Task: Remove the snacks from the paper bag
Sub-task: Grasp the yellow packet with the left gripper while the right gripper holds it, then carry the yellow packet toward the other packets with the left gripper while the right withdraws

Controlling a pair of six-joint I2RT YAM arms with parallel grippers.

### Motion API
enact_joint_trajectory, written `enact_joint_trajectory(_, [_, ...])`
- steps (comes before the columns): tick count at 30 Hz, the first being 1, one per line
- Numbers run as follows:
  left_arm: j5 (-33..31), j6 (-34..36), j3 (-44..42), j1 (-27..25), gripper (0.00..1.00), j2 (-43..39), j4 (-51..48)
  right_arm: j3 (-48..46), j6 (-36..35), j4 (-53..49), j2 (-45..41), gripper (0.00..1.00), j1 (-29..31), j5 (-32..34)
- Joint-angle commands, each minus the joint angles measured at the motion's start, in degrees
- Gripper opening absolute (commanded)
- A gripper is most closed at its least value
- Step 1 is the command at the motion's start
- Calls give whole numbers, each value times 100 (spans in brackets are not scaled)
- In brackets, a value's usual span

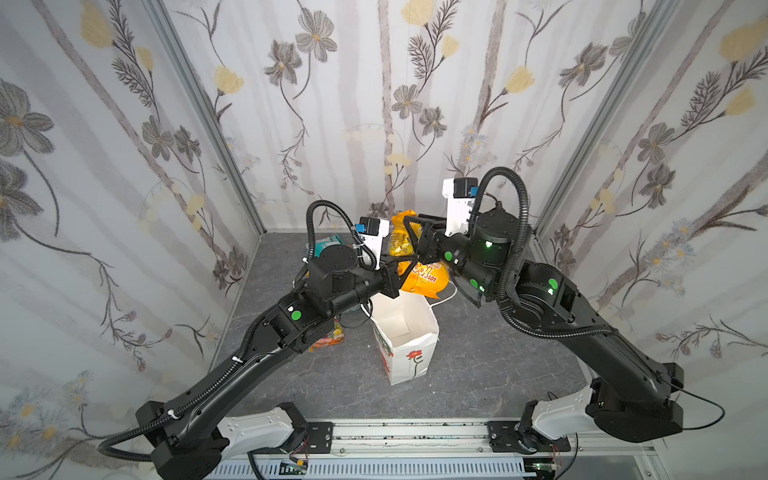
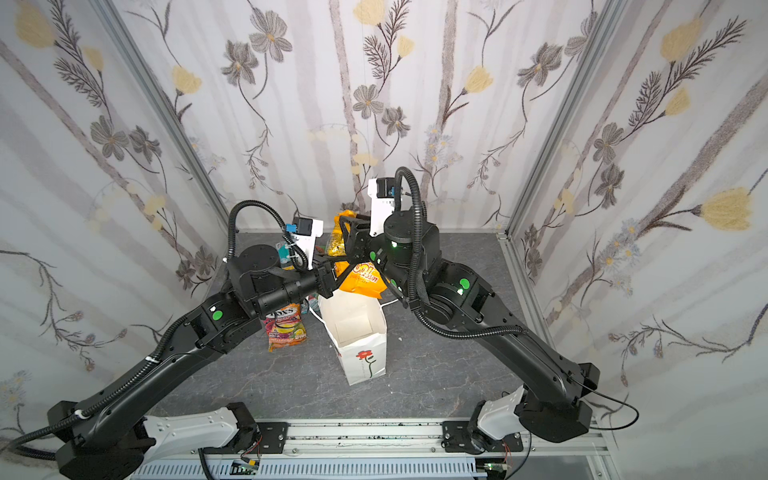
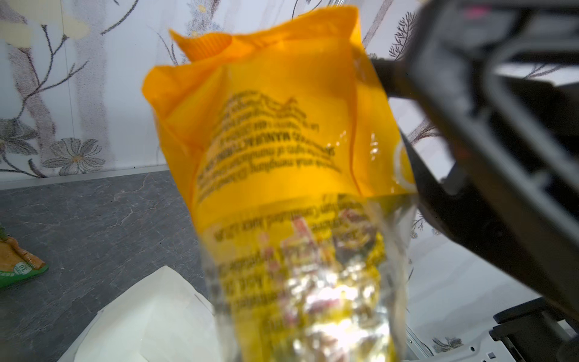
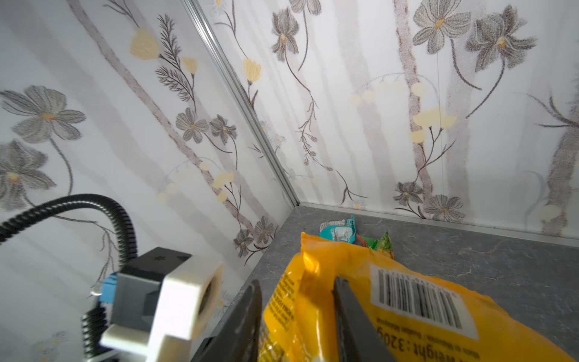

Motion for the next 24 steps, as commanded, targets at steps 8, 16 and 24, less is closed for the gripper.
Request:
enact_joint_trajectory(8, [-320,374,230,174,11,-550,688,-374,31,840,-655,68,-1,-455])
enact_joint_trajectory(16, [-1230,917,-20,282,11,-1467,632,-2269,-82,2086,-1881,89,-74,-90])
enact_joint_trajectory(24, [-2634,1153,-677,417,11,-2360,42,-4316,655,2638,-2753,99,-418,-164])
